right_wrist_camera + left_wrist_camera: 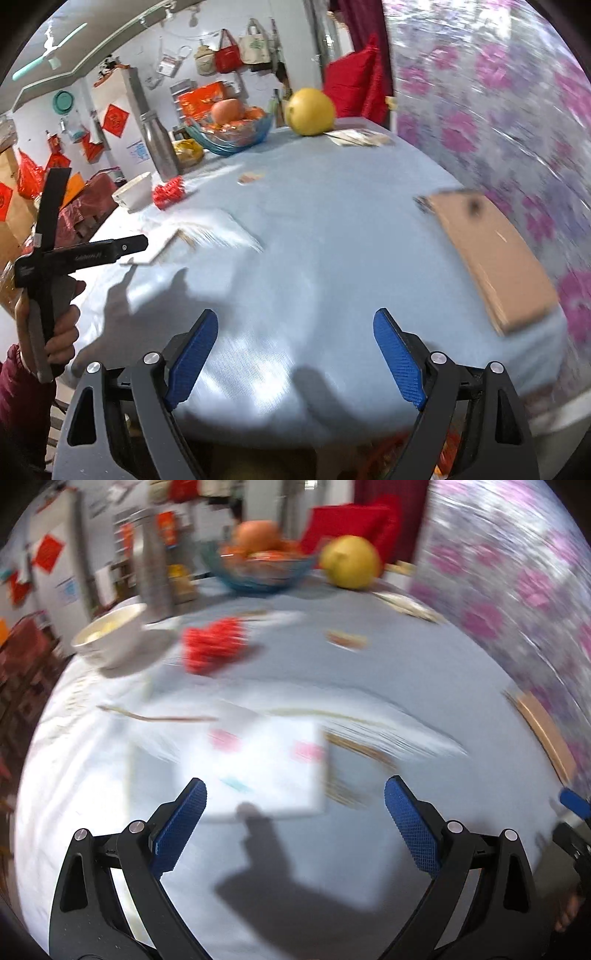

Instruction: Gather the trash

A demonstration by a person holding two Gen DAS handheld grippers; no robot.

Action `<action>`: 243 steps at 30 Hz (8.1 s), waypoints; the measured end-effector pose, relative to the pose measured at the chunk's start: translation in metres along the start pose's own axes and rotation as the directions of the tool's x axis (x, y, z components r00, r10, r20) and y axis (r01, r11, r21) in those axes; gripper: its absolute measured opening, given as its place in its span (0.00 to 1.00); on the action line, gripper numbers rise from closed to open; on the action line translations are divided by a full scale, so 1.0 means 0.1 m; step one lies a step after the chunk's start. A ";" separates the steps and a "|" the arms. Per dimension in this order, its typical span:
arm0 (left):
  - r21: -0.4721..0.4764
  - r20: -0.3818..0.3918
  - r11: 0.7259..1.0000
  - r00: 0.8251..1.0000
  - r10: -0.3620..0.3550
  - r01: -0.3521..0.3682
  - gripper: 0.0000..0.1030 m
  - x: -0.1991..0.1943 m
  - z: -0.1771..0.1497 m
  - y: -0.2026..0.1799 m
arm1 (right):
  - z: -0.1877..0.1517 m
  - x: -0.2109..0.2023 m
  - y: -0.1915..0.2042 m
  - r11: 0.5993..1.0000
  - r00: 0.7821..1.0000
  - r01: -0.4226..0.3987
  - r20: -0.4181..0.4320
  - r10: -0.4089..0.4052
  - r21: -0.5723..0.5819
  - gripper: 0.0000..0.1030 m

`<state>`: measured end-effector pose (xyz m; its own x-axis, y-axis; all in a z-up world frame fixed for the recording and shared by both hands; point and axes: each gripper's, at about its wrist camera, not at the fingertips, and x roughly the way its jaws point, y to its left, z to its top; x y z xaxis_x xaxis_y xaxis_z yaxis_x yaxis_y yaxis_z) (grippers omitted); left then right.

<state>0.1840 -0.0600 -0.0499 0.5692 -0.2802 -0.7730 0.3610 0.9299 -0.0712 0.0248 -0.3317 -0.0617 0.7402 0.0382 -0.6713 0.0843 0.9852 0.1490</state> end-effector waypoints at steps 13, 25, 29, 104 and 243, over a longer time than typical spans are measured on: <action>-0.024 0.008 1.000 1.000 0.016 -0.016 0.91 0.39 0.37 0.50 | 0.82 0.97 0.58 0.998 0.999 -0.039 -0.009 0.039 -0.053 0.86; 0.073 -0.069 0.997 0.998 -0.013 0.018 0.93 0.52 0.30 0.31 | 0.91 1.31 0.61 1.000 1.000 -0.009 -0.014 0.009 -0.005 0.92; 0.070 -0.106 0.997 0.994 -0.029 0.037 0.93 0.59 0.30 0.32 | 0.92 1.39 0.53 0.999 0.998 -0.026 -0.055 0.028 0.029 0.92; -0.077 -0.048 0.983 0.984 -0.171 0.167 0.25 0.23 0.01 0.88 | 1.63 2.48 1.90 0.959 0.959 -0.250 -0.171 0.227 -0.131 0.26; 0.276 0.119 0.942 0.966 -0.230 0.190 0.09 -0.86 -0.70 -1.17 | -0.53 -0.99 -0.36 0.999 0.988 -0.023 0.153 0.020 0.022 0.27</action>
<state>0.0407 -0.1282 -0.0189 0.5545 -0.5124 -0.6557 0.6520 0.7571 -0.0403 -0.0864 -0.3625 -0.0394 0.8348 0.0317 -0.5497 0.0818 0.9801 0.1806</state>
